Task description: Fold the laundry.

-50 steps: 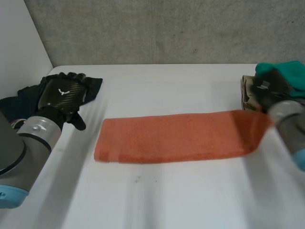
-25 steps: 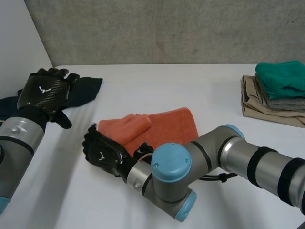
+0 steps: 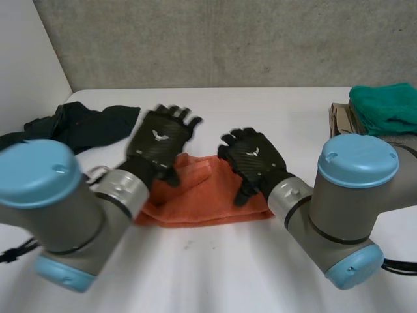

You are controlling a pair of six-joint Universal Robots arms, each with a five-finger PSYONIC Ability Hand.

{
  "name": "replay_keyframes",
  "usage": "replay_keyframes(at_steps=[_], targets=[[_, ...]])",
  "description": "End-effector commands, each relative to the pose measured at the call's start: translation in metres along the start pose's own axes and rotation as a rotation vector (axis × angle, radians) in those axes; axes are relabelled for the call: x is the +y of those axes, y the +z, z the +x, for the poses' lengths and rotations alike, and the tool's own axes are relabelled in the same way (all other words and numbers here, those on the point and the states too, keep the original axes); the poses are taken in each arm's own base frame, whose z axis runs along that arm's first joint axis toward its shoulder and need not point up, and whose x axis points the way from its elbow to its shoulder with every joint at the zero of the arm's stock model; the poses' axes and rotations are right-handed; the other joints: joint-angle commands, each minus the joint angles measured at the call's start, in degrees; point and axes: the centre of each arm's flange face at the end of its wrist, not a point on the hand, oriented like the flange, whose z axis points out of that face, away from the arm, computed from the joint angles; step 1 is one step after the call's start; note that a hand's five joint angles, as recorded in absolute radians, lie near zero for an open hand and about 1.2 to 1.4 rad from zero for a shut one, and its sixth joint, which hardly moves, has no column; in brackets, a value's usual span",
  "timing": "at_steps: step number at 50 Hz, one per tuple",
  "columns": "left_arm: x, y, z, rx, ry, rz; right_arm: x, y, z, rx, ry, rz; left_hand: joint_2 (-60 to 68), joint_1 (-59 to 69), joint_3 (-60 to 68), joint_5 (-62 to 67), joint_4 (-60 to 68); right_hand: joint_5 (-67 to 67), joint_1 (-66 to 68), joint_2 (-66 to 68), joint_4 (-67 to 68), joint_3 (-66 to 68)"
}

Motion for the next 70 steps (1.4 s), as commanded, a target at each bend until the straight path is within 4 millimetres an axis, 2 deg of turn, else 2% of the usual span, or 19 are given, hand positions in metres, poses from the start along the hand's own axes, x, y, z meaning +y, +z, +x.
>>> replay_keyframes(at_steps=[1, 11, 17, 20, 22, 28, 36, 41, 46, 47, 50, 51, 56, 58, 62, 64, 65, 67, 70], targets=[[0.036, 0.039, 0.028, 0.022, 0.013, -0.054, 0.039, 0.000, 0.000, 0.058, -0.070, -0.143, 1.66, 2.80, 1.24, 0.80, 1.92, 4.29, -12.85, 5.02, 4.83, 5.26], [0.075, 0.074, -0.008, -0.229, 0.021, -0.169, 0.058, 0.008, 0.001, 0.116, -0.204, -0.123, 1.99, 3.14, 1.57, 1.14, 2.26, 14.22, -2.92, 14.95, 14.76, 15.18], [0.095, 0.072, -0.024, -0.295, 0.105, -0.254, 0.069, 0.011, 0.009, 0.141, -0.266, -0.142, 1.99, 3.14, 1.57, 1.14, 2.26, 40.07, 22.94, 40.81, 40.62, 41.04], [0.104, 0.065, -0.033, -0.342, 0.138, -0.312, 0.073, 0.009, 0.019, 0.163, -0.285, -0.163, 1.99, 3.14, 1.57, 1.14, 2.26, 67.09, 49.95, 67.83, 67.64, 68.06], [0.106, 0.060, -0.036, -0.356, 0.146, -0.334, 0.077, 0.006, 0.025, 0.170, -0.299, -0.175, 1.83, 2.97, 1.41, 0.97, 2.09, 67.15, 50.02, 67.89, 67.70, 68.12], [0.072, 0.037, -0.044, -0.379, 0.138, -0.296, 0.077, -0.009, 0.038, 0.197, -0.356, -0.214, 1.16, 2.30, 0.73, 0.30, 1.42, 67.15, 50.02, 67.89, 67.70, 68.12], [0.030, 0.005, -0.045, -0.384, 0.122, -0.222, 0.068, -0.041, 0.080, 0.298, -0.519, -0.303, 0.48, 1.63, 0.06, -0.38, 0.74, 67.15, 50.02, 67.89, 67.70, 68.12], [0.014, -0.005, -0.048, -0.389, 0.109, -0.181, 0.054, -0.040, 0.087, 0.322, -0.618, -0.272, 0.48, 1.63, 0.06, -0.38, 0.74, 67.15, 50.02, 67.89, 67.70, 68.12], [0.011, -0.007, -0.044, -0.373, 0.104, -0.168, 0.025, -0.026, 0.064, 0.287, -0.709, -0.124, 0.48, 1.63, 0.06, -0.38, 0.74, 67.15, 50.02, 67.89, 67.70, 68.12], [0.010, -0.006, -0.043, -0.372, 0.103, -0.162, 0.013, -0.022, 0.038, 0.230, -0.734, -0.037, 0.48, 1.63, 0.06, -0.38, 0.74, 67.15, 50.02, 67.89, 67.70, 68.12], [0.007, -0.008, -0.036, -0.352, 0.103, -0.153, -0.001, -0.022, -0.005, 0.117, -0.764, 0.104, 0.48, 1.63, 0.06, -0.38, 0.74, 67.15, 50.02, 67.89, 67.70, 68.12], [0.007, -0.008, -0.035, -0.348, 0.102, -0.154, -0.001, -0.023, -0.030, 0.034, -0.777, 0.172, 0.48, 1.63, 0.06, -0.38, 0.74, 67.15, 50.02, 67.89, 67.70, 68.12], [0.007, -0.010, -0.031, -0.338, 0.101, -0.156, 0.027, -0.021, -0.086, -0.198, -0.806, 0.260, 0.48, 1.63, 0.06, -0.38, 0.74, 67.15, 50.02, 67.89, 67.70, 68.12], [0.008, -0.011, -0.030, -0.337, 0.102, -0.159, 0.039, -0.020, -0.096, -0.245, -0.823, 0.258, 0.48, 1.63, 0.06, -0.38, 0.74, 67.15, 50.02, 67.89, 67.70, 68.12], [0.007, -0.011, -0.030, -0.337, 0.101, -0.155, 0.037, -0.016, -0.096, -0.244, -0.817, 0.267, 0.48, 1.63, 0.06, -0.38, 0.74, 67.15, 50.02, 67.89, 67.70, 68.12], [0.005, -0.011, -0.031, -0.339, 0.102, -0.148, 0.038, -0.017, -0.096, -0.251, -0.804, 0.266, 0.48, 1.63, 0.06, -0.38, 0.74, 49.49, 32.35, 50.23, 50.04, 50.46], [0.004, -0.011, -0.031, -0.340, 0.100, -0.143, 0.038, -0.017, -0.095, -0.251, -0.778, 0.259, 0.48, 1.63, 0.06, -0.38, 0.74, 22.57, 5.43, 23.31, 23.12, 23.54], [-0.001, -0.010, -0.033, -0.347, 0.099, -0.128, 0.034, -0.017, -0.089, -0.233, -0.743, 0.254, 0.48, 1.63, 0.06, -0.38, 0.74, 3.23, -13.90, 3.97, 3.78, 4.20], [-0.008, -0.008, -0.032, -0.346, 0.096, -0.100, 0.014, -0.020, -0.066, -0.165, -0.616, 0.256, 0.31, 1.46, -0.11, -0.54, 0.58, -2.85, -19.98, -2.11, -2.30, -1.88]])
